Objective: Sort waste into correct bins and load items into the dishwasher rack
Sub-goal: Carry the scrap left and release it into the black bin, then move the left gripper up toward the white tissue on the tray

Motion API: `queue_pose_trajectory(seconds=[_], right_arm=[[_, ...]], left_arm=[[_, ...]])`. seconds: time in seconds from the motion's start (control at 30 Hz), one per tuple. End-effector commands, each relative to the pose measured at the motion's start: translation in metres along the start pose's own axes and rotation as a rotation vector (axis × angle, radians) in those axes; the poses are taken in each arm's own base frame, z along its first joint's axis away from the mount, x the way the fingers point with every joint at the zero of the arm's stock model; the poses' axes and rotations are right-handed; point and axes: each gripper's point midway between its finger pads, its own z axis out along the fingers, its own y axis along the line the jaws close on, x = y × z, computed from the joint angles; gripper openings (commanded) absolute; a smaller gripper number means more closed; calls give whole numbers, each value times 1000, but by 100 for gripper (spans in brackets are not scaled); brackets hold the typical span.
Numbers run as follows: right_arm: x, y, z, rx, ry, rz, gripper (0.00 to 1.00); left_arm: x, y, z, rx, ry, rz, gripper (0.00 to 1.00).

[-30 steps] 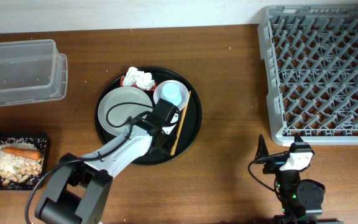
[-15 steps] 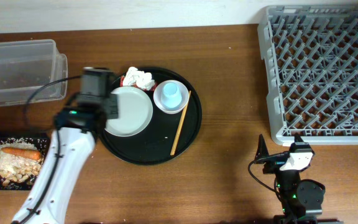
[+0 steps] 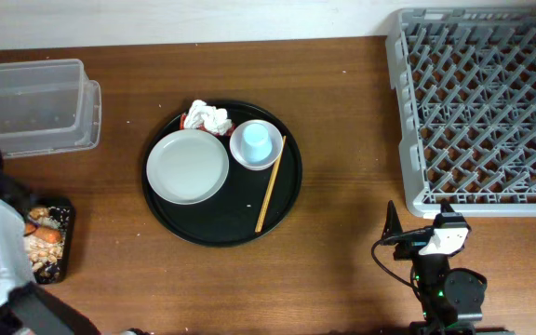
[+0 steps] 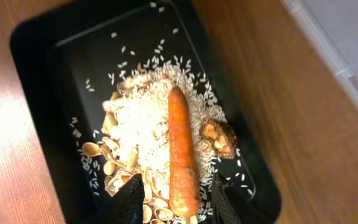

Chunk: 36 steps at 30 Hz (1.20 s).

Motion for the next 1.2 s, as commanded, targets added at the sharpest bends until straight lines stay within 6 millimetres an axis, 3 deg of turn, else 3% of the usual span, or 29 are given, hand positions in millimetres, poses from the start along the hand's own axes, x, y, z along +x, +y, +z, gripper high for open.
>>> queue_pose_trajectory(seconds=[0.0,0.1,0.2,0.23,0.3,0.37,0.4,0.47,0.5,0.53,0.7,0.83,1.0,1.03,1.1,1.17], right_arm=[[2,-3,0,16,3,-7,98],[2,-3,0,16,3,-7,98],[2,-3,0,16,3,-7,98],[2,-3,0,16,3,-7,98],[2,-3,0,16,3,-7,98],[2,-3,0,16,3,-7,98],[2,-3,0,16,3,-7,99],[2,-3,0,16,3,-7,98],[2,-3,0,16,3,-7,98],[2,-3,0,16,3,-7,98],[2,-3,0,16,3,-7,98],[2,-3,0,16,3,-7,98],[2,-3,0,16,3,-7,98],[2,-3,0,16,3,-7,98],[2,-3,0,16,3,-7,98],[2,-3,0,16,3,-7,98]], left_arm=[[1,-6,7,22,17,-13,41],[3,-30,-4,167,46,-20,59],[9,-68,-37,436,99,-22,65],[14,-86,-57,575,131,-16,65],[30,-115,-101,834,222,13,49],[51,-132,-129,948,291,79,50],[72,-142,-138,957,340,136,54],[94,-150,-142,922,377,200,62],[111,-153,-141,861,383,258,87],[119,-154,-141,827,381,292,99],[141,-167,-152,827,386,383,99],[148,-159,-150,789,420,387,99],[142,-154,-141,735,383,388,99],[139,-151,-136,699,360,389,99],[113,-127,-109,490,227,380,99],[113,-126,-109,489,237,363,99]])
